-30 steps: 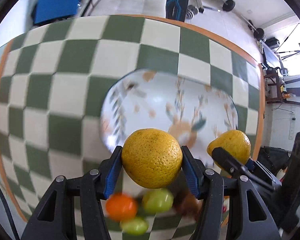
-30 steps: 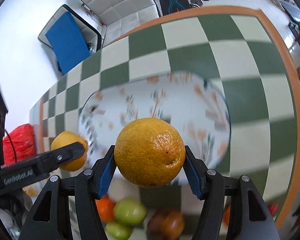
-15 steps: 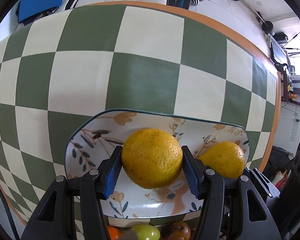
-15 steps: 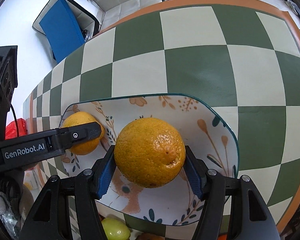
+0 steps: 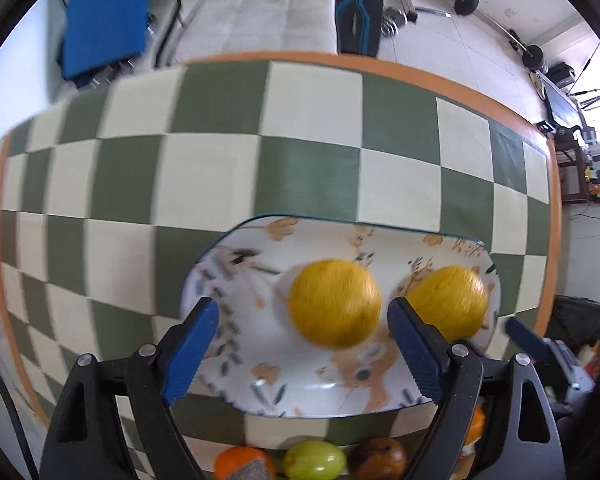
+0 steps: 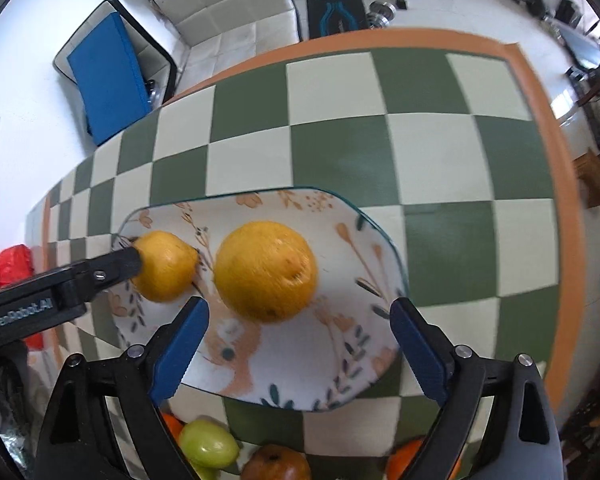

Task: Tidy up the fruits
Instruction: 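Carry both yellow oranges onto the floral plate and open both grippers, then lift both open grippers away from the plate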

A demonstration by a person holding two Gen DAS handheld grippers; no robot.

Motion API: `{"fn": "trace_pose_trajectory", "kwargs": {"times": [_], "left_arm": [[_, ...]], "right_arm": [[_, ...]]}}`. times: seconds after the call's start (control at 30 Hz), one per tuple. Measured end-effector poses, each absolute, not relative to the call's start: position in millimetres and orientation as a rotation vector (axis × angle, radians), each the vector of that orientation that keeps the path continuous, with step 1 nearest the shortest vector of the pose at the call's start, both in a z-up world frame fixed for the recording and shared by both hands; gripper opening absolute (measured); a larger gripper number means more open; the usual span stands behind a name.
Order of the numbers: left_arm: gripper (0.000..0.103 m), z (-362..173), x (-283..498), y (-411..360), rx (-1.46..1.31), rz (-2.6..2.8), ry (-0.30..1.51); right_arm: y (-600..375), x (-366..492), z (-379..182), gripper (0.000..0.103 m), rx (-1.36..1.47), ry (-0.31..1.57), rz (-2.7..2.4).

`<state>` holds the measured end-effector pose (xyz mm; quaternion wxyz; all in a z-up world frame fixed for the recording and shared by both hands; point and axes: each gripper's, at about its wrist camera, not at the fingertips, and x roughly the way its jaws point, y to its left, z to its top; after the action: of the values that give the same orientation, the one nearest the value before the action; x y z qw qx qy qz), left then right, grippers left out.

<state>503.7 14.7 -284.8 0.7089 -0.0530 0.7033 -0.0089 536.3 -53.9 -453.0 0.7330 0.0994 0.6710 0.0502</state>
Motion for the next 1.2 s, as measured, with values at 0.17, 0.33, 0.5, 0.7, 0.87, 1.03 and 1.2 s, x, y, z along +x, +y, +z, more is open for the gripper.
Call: {"fn": "trace_pose_trajectory", "kwargs": {"times": [0.17, 0.33, 0.5, 0.7, 0.87, 1.03, 1.2], "left_arm": [[0.086, -257.6, 464.9, 22.6, -0.024, 0.038, 1.452], [0.086, -235.4, 425.5, 26.0, 0.005, 0.057, 1.381], [0.086, -207.3, 395.6, 33.6, 0.011, 0.071, 1.314], [0.086, -165.4, 366.8, 36.9, 0.012, 0.062, 1.244], [0.086, -131.8, 340.1, 32.3, 0.012, 0.036, 1.186], [0.086, -106.5, 315.7, 25.8, 0.021, 0.012, 1.147], [0.086, -91.1, 296.0, 23.5, 0.015, -0.005, 1.128]], "right_arm": [[-54.7, 504.5, -426.0, 0.094, 0.116, 1.426, 0.026], [-43.1, 474.8, -398.8, 0.094, 0.092, 1.39, 0.006], [-32.4, 447.5, -366.1, 0.094, 0.067, 1.326, -0.013], [-25.2, 413.1, -317.6, 0.094, 0.023, 1.233, -0.029], [-22.7, 384.2, -282.8, 0.094, 0.013, 1.172, -0.028], [-23.3, 356.5, -253.8, 0.094, 0.031, 1.14, -0.017], [-26.0, 333.8, -229.9, 0.094, 0.048, 1.105, -0.018]]}}
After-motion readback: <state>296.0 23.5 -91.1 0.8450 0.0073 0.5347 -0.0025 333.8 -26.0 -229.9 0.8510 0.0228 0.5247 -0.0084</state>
